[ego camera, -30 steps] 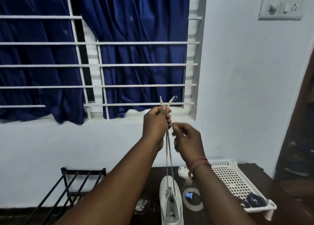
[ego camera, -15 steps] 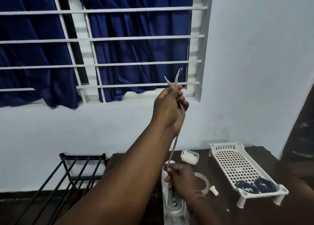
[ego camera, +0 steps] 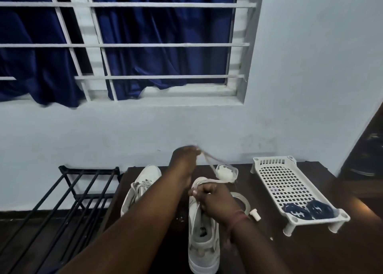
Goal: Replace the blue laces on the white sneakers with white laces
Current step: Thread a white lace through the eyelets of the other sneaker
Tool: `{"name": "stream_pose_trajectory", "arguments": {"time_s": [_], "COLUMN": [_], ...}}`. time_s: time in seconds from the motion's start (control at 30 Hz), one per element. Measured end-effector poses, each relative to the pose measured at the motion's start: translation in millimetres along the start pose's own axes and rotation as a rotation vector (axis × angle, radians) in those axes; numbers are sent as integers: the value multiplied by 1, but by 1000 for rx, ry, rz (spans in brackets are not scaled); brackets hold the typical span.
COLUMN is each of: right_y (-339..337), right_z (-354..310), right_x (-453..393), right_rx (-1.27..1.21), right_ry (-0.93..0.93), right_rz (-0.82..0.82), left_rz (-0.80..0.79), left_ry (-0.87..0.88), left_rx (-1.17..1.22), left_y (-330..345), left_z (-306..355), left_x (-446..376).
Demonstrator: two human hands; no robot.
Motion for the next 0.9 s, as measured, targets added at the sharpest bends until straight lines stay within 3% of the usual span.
{"name": "stream_pose_trajectory", "arguments": {"time_s": [0.1, 0.23, 0.37, 0.57, 0.8, 0.9], "right_y": [-3, -1, -4, -5, -20, -55], "right_z": [11, 14, 9, 5, 6, 12], "right_x": [-3, -5, -4, -7, -8, -10], "right_rx": [-138, -142, -158, -152, -179, 126], "right_ry": [87, 109, 81, -9, 30, 30], "right_rz": [-10, -26, -48, 18, 85, 273], "left_rz": [64, -86, -246, -150, -61, -75], "left_ry": [-121, -305, -129, 123, 100, 15], "left_rx": [-234, -192, -213, -316, -272, -171], "left_y": [-41, -46, -38, -31, -26, -22], "left_z": [-50, -99, -108, -90, -93, -106], "left_x": [11, 53, 67, 69, 62, 58]}}
Point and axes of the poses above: each hand's wrist, its own x-axis away from the middle knuckle, its own y-axis out of the palm, z = x × y, the point moved 10 cm from there along -x, towards the middle knuckle, and after that the axes turned 1 degree about y, right-handed, at the moved point
